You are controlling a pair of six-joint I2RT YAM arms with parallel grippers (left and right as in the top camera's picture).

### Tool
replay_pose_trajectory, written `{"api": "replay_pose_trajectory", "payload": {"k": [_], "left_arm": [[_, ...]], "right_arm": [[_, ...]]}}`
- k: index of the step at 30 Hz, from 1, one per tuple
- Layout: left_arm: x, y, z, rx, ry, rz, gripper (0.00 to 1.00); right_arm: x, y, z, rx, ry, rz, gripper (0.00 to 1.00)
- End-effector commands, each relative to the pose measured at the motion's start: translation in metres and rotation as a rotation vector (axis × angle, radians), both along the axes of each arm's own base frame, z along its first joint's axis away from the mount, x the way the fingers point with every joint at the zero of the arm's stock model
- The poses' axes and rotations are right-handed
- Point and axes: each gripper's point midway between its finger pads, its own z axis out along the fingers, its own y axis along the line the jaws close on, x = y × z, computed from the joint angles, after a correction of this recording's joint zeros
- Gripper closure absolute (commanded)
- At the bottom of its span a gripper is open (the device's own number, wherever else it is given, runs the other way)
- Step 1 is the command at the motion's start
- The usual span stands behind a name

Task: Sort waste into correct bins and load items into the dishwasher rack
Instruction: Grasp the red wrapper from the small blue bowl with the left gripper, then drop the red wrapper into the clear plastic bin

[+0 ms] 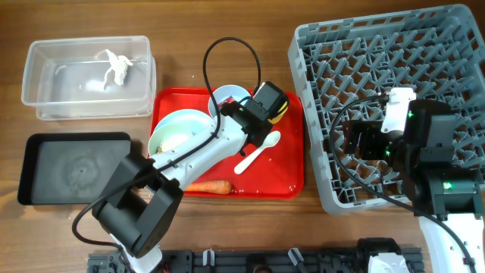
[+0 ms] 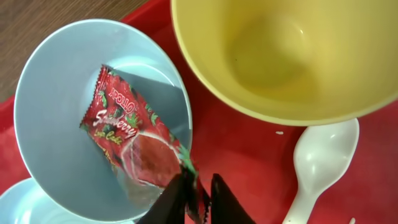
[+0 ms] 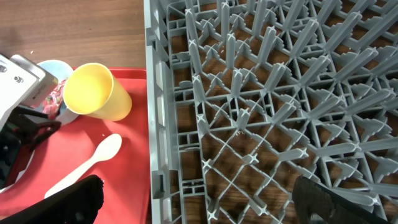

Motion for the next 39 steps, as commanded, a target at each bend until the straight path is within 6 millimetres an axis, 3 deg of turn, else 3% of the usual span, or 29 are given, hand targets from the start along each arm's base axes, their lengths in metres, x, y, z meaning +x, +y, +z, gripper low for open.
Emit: {"api": "replay_pose_trajectory", "payload": {"k": [1,3,5,7,9,12,15,16,18,19,20,21,22,23,24,25,26,27,30,32,35,37,39], "left_arm": [[0.002,0.003,-0.001,0.018,-0.01,0.008,0.96],[0.015,0.019,0.012,0.096,-0.1,0.054,0.96],[0.03,0.032,0.054,0.058,-0.199,0.109,0.96],[0.046,0.061,0.106,-0.021,-0.296,0.197,0.96],[0.061,0.108,0.151,-0.085,-0.395,0.32,0.96],[0.077,0.179,0.189,-0.158,-0.49,0.487,0.96],[0.1,0.268,0.189,-0.295,-0.5,0.655,0.96],[0.106,0.287,0.184,-0.336,-0.492,0.678,0.96],[0.114,0.322,0.155,-0.373,-0.435,0.74,0.96],[0.115,0.326,0.145,-0.384,-0.41,0.75,0.77],[0.116,0.325,0.138,-0.402,-0.389,0.744,0.68],[0.118,0.321,0.135,-0.423,-0.376,0.73,0.54],[0.12,0.304,0.142,-0.478,-0.371,0.676,0.51],[0.119,0.273,0.151,-0.568,-0.342,0.579,0.52],[0.114,0.225,0.157,-0.66,-0.282,0.453,0.52],[0.106,0.173,0.154,-0.698,-0.211,0.338,0.47],[0.102,0.147,0.15,-0.699,-0.181,0.285,0.38],[0.093,0.108,0.142,-0.701,-0.132,0.205,0.32],[0.067,0.033,0.117,-0.688,-0.017,0.055,0.32],[0.044,-0.013,0.08,-0.668,0.106,0.008,0.28],[0.03,-0.039,0.025,-0.625,0.235,0.019,0.32],[0.027,-0.044,0.008,-0.609,0.263,0.018,0.33],[0.027,-0.044,0.0,-0.601,0.276,0.023,0.44]], "right_arm": [[0.003,-0.001,0.006,-0.014,-0.015,-0.005,0.0],[0.003,-0.001,0.006,-0.014,-0.014,-0.005,0.0],[0.003,-0.002,0.007,-0.014,-0.016,-0.004,0.0],[0.003,-0.001,0.007,-0.014,-0.016,-0.004,0.0],[0.003,-0.001,0.007,-0.014,-0.016,-0.004,0.0],[0.003,-0.001,0.007,-0.014,-0.016,-0.004,0.0],[0.003,-0.001,0.007,-0.014,-0.016,-0.004,0.01],[0.003,-0.001,0.007,-0.014,-0.016,-0.004,0.0],[0.003,-0.001,0.007,-0.014,-0.016,-0.004,0.0],[0.003,-0.001,0.007,-0.014,-0.016,-0.004,0.0],[0.003,-0.001,0.007,-0.014,-0.016,-0.004,0.0],[0.003,-0.001,0.007,-0.014,-0.016,-0.004,0.0],[0.003,-0.001,0.007,-0.014,-0.016,-0.004,0.0],[0.003,-0.001,0.007,-0.014,-0.016,-0.005,0.0],[0.003,-0.002,0.007,-0.014,-0.016,-0.005,0.0],[0.003,-0.001,0.007,-0.014,-0.016,-0.004,0.0],[0.003,-0.002,0.007,-0.014,-0.016,-0.005,0.0],[0.003,-0.001,0.007,-0.014,-0.016,-0.004,0.0],[0.003,-0.001,0.006,-0.014,-0.015,-0.004,0.0],[0.003,-0.001,0.006,-0.014,-0.015,-0.005,0.0],[0.002,-0.001,0.006,-0.014,-0.011,-0.005,0.0],[0.002,-0.001,0.006,-0.014,-0.011,-0.005,0.0],[0.002,-0.001,0.006,-0.014,-0.01,-0.004,0.0]]}}
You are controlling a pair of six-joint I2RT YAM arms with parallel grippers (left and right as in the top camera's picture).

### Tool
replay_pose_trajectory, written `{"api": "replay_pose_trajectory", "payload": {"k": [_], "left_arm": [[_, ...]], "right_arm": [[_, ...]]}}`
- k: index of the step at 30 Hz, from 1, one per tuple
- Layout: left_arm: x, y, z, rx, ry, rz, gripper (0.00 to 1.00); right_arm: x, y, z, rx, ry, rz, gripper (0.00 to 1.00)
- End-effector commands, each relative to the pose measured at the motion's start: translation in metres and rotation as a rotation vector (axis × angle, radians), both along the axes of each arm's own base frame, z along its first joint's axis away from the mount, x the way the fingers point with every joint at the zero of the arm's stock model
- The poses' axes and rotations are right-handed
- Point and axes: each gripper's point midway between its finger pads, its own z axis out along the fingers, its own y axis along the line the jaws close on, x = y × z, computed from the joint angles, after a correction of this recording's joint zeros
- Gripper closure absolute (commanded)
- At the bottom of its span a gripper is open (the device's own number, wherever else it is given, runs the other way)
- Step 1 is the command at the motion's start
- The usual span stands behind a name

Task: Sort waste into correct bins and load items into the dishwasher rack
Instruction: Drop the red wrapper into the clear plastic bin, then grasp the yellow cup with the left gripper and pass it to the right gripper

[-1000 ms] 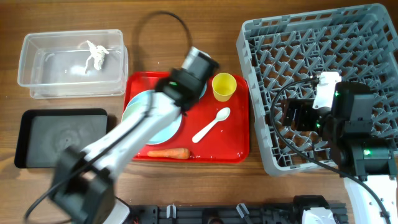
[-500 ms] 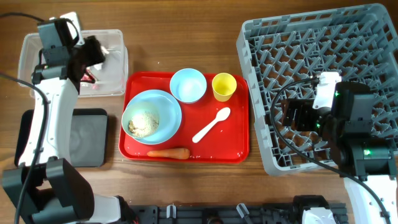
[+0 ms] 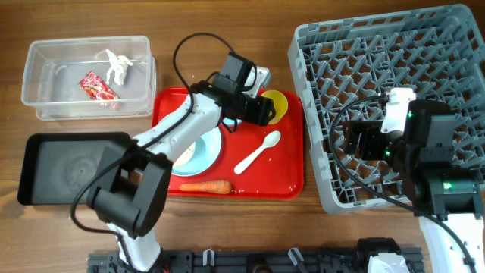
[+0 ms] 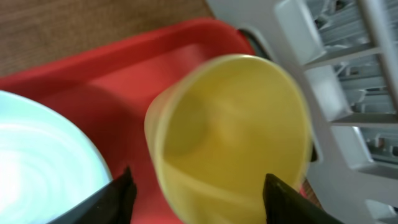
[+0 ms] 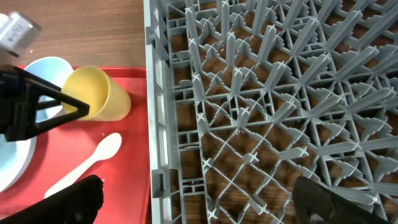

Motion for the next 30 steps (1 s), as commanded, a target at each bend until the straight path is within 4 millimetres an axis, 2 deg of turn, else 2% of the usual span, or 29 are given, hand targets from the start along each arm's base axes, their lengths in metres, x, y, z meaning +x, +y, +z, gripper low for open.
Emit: {"api": "replay_pose_trajectory", "payload": {"k": [1,2,4,5,7,8,9,10,11,12,13,14,16,18,20,25,30], "left_arm": [[0.0,-0.005,-0.008,-0.008,0.022,-0.003,0.49],[-0.001,-0.004,-0.011,-0.005,0.027,-0.003,0.55],[-0.001,-0.004,-0.011,-0.011,0.045,0.022,0.85],[0.0,-0.004,-0.011,-0.014,0.053,0.036,0.95],[-0.002,-0.003,-0.003,-0.019,0.051,0.042,0.96],[0.0,0.005,0.019,-0.036,0.027,0.062,0.96],[0.006,0.017,0.05,-0.082,-0.001,0.106,0.96],[0.009,0.026,0.077,-0.158,-0.002,0.15,0.96],[0.011,0.032,0.102,-0.254,0.017,0.18,0.96],[0.01,0.033,0.117,-0.327,0.033,0.166,0.96],[0.002,0.028,0.142,-0.467,0.065,0.086,0.96],[-0.007,0.025,0.16,-0.572,0.096,0.007,0.96],[-0.028,0.023,0.186,-0.73,0.18,-0.126,0.96],[-0.039,0.018,0.191,-0.761,0.211,-0.171,0.96],[-0.045,0.01,0.191,-0.759,0.225,-0.191,0.96],[-0.065,-0.011,0.194,-0.766,0.273,-0.253,0.96],[-0.071,-0.011,0.2,-0.796,0.291,-0.289,0.96]], "right_arm": [[0.002,-0.001,0.006,-0.014,-0.012,-0.004,0.0],[0.002,-0.001,0.006,-0.014,-0.011,-0.005,0.0],[0.002,-0.001,0.006,-0.014,-0.01,-0.004,0.0],[0.002,-0.001,0.006,-0.014,-0.01,-0.005,0.0],[0.002,-0.002,0.006,-0.014,-0.01,-0.005,0.0],[0.002,-0.006,0.005,-0.035,-0.011,-0.025,0.0],[0.007,-0.02,0.007,-0.054,-0.02,-0.125,0.0],[0.014,-0.021,0.008,-0.042,-0.035,-0.138,0.0],[0.023,-0.012,0.008,-0.008,-0.046,-0.103,0.0],[0.026,-0.007,0.007,0.013,-0.047,-0.08,0.0],[0.035,0.018,0.006,0.081,-0.053,0.057,0.0],[0.035,0.058,0.01,0.182,-0.077,0.314,0.0],[0.012,0.123,0.037,0.427,-0.188,0.785,0.0],[0.005,0.14,0.063,0.55,-0.289,0.934,0.0],[0.006,0.145,0.08,0.563,-0.379,1.005,0.0],[0.009,0.145,0.084,0.542,-0.415,1.017,0.0],[0.012,0.145,0.081,0.54,-0.403,1.005,0.01]]}}
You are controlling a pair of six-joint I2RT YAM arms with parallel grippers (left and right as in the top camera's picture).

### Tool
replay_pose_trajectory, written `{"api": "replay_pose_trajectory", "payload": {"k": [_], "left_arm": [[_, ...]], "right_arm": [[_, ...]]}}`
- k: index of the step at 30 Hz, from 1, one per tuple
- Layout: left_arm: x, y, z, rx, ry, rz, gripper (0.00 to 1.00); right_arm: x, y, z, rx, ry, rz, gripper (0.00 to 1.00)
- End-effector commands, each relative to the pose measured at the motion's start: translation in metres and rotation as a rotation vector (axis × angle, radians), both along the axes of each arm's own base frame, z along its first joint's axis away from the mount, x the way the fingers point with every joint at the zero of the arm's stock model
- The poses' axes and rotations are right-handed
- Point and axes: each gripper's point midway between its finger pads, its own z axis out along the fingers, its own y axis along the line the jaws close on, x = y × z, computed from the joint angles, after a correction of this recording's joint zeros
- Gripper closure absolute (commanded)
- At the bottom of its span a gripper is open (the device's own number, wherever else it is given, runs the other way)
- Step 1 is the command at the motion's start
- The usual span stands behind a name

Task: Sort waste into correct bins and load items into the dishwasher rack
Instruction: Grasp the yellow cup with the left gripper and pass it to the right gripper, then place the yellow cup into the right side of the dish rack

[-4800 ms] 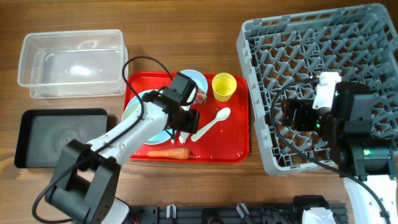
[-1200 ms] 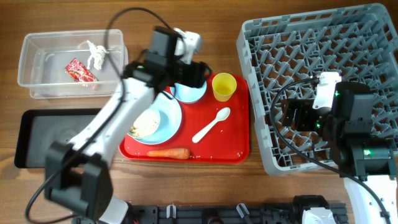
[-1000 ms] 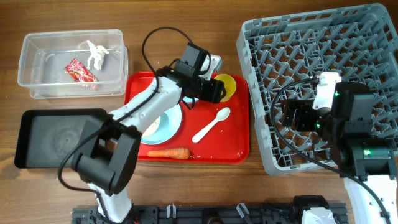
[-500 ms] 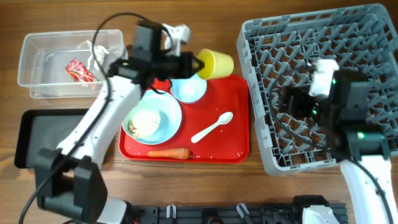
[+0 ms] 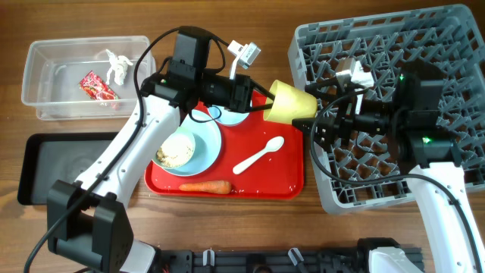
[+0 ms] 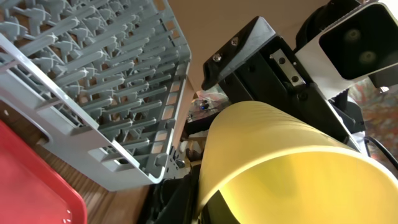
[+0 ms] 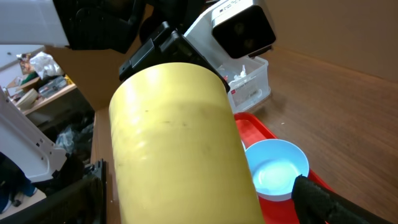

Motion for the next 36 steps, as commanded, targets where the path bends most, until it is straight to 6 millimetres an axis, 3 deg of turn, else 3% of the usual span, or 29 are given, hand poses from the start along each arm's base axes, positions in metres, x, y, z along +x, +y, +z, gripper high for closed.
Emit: {"api": "replay_pose_trajectory", "payload": {"k": [1,3,6,9,14,16,17,18,19,21,24,26,27,29,30,31,33,34,36], "left_arm": [[-0.004,-0.001,0.004,-0.029,0.023,-0.03,0.96],[-0.003,-0.001,0.005,-0.034,0.022,-0.03,0.96],[-0.003,-0.002,0.006,-0.036,0.022,-0.029,0.96],[-0.002,-0.002,0.007,-0.037,0.018,-0.029,0.96],[-0.002,-0.002,0.007,-0.037,0.018,-0.029,0.96],[-0.002,-0.002,0.007,-0.037,0.018,-0.028,0.96],[-0.002,-0.002,0.007,-0.037,0.017,-0.029,0.91],[-0.001,-0.002,0.006,-0.032,0.015,-0.023,0.7],[0.004,-0.001,0.001,-0.006,0.005,0.005,0.58],[0.014,0.0,-0.011,0.057,-0.003,0.069,0.49],[0.041,0.027,-0.068,0.375,-0.017,0.293,0.2],[0.049,0.067,-0.108,0.657,0.008,0.444,0.03],[0.049,0.085,-0.119,0.752,0.02,0.488,0.0],[0.048,0.113,-0.129,0.878,0.033,0.55,0.0],[0.046,0.136,-0.133,0.973,0.04,0.601,0.0],[0.045,0.15,-0.133,1.025,0.036,0.632,0.0],[0.044,0.174,-0.13,1.119,0.017,0.691,0.0],[0.044,0.181,-0.127,1.143,0.005,0.711,0.0],[0.044,0.184,-0.121,1.142,-0.011,0.728,0.0]], "right_arm": [[-0.004,0.004,0.008,0.019,-0.029,0.043,0.01],[-0.007,0.005,0.01,0.035,-0.029,0.065,0.02],[-0.009,0.006,0.01,0.042,-0.022,0.074,0.18],[-0.011,0.006,0.01,0.045,-0.015,0.079,0.21],[-0.011,0.006,0.01,0.045,-0.012,0.078,0.42],[-0.011,0.006,0.01,0.045,-0.011,0.078,0.43],[-0.011,0.006,0.01,0.044,-0.012,0.077,0.43],[-0.01,0.006,0.009,0.042,-0.011,0.074,0.44],[-0.007,0.004,0.007,0.028,-0.008,0.054,0.45],[0.006,-0.003,-0.006,-0.031,0.038,-0.043,0.46],[0.037,-0.037,-0.044,-0.201,0.178,-0.35,0.51],[0.042,-0.063,-0.055,-0.263,0.265,-0.509,0.53],[0.042,-0.079,-0.056,-0.282,0.312,-0.587,0.53],[0.04,-0.114,-0.05,-0.317,0.397,-0.738,0.55],[0.036,-0.141,-0.041,-0.349,0.435,-0.836,0.55],[0.032,-0.155,-0.036,-0.364,0.454,-0.889,0.55],[0.02,-0.205,-0.026,-0.398,0.522,-1.084,0.55],[0.015,-0.221,-0.023,-0.41,0.54,-1.146,0.55],[-0.004,-0.276,-0.03,-0.414,0.65,-1.394,0.58]]}}
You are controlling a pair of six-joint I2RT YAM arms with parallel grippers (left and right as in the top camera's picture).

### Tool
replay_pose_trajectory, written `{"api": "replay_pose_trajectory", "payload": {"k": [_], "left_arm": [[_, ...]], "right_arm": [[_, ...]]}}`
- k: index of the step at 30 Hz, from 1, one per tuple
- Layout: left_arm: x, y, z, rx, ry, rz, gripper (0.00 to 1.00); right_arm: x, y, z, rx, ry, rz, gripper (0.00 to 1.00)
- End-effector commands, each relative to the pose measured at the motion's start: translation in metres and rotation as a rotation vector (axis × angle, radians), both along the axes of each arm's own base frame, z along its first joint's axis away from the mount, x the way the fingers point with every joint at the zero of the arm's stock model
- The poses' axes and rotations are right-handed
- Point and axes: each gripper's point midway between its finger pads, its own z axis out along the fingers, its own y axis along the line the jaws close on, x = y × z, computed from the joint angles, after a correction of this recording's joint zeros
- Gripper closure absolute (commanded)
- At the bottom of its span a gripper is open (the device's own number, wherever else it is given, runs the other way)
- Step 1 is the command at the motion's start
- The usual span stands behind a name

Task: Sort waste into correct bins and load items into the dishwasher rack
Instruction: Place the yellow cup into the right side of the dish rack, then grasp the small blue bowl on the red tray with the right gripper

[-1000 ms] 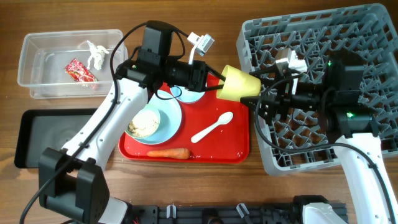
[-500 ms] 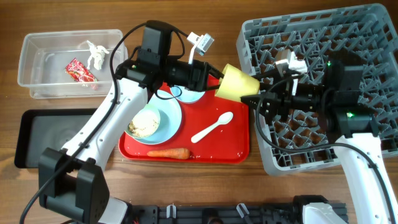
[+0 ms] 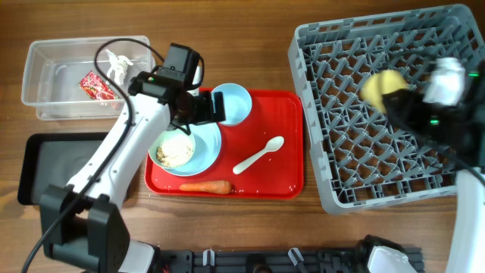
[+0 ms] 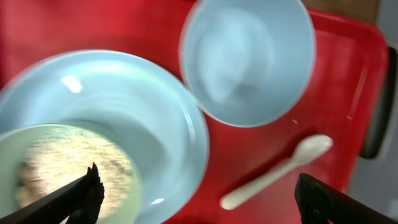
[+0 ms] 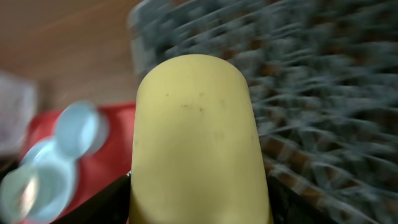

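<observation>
The yellow cup (image 3: 377, 86) hangs over the grey dishwasher rack (image 3: 356, 45), with my right gripper (image 3: 392, 97) shut on it. In the right wrist view the cup (image 5: 198, 124) fills the frame between the fingers, and the rack behind is blurred. My left gripper (image 3: 211, 108) is wide open and empty over the red tray (image 3: 284, 136). Below it are a small blue bowl (image 4: 249, 59), a blue plate (image 4: 168, 118) carrying a bowl of rice (image 3: 174, 150), and a white spoon (image 4: 280, 171). A carrot (image 3: 207, 186) lies at the tray's front.
A clear bin (image 3: 45, 106) at the back left holds a red wrapper (image 3: 97, 86) and a white crumpled scrap (image 3: 117, 64). A black tray (image 3: 72, 168) sits in front of it. The rack takes up the right side of the table.
The cup was held between both grippers in the air beside the rack. Now only my right gripper holds it, over the rack. My left gripper has let go and stands open over the tray.
My left gripper was shut on a red wrapper in the small blue bowl. Then the wrapper lay in the clear bin and that gripper was open around the yellow cup on the tray. Then the cup was up at my right gripper, which now holds it over the rack.
</observation>
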Motion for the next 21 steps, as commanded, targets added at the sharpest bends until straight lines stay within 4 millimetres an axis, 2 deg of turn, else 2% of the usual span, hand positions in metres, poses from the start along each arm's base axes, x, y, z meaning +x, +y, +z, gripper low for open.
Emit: {"api": "replay_pose_trajectory", "payload": {"k": [1,3,5,9,10,11,12,13,16,19,21], "left_arm": [[0.005,0.021,0.02,0.09,-0.092,0.03,0.0],[0.005,0.02,0.02,0.089,-0.091,0.029,0.0],[0.005,0.02,0.02,0.089,-0.09,0.029,0.0],[0.003,0.021,0.019,0.091,-0.084,0.029,0.0],[0.003,0.021,0.019,0.091,-0.084,0.029,0.0],[0.003,0.021,0.019,0.091,-0.084,0.029,0.0],[0.003,0.021,0.019,0.091,-0.084,0.029,0.0],[0.003,0.021,0.019,0.091,-0.084,0.029,0.0],[0.003,0.02,0.019,0.089,-0.083,0.028,0.0],[0.002,0.021,0.019,0.091,-0.076,0.028,0.0],[-0.001,0.022,0.018,0.094,-0.066,0.028,0.0]], "right_arm": [[-0.023,-0.079,-0.008,-0.082,0.101,-0.366,0.59],[-0.037,-0.122,-0.031,-0.07,0.202,-0.543,0.58],[-0.044,-0.145,-0.052,-0.056,0.281,-0.643,0.57],[-0.044,-0.16,-0.098,-0.01,0.435,-0.662,0.57],[-0.043,-0.162,-0.105,-0.004,0.453,-0.661,0.55],[-0.041,-0.163,-0.109,0.0,0.465,-0.659,0.44],[-0.041,-0.164,-0.112,0.002,0.471,-0.658,0.34],[-0.039,-0.164,-0.114,0.005,0.473,-0.658,0.02],[-0.009,-0.144,-0.108,0.154,0.356,-0.556,0.0],[0.003,-0.126,-0.097,0.23,0.288,-0.466,0.0],[0.021,-0.096,-0.065,0.274,0.149,-0.299,0.0]]}}
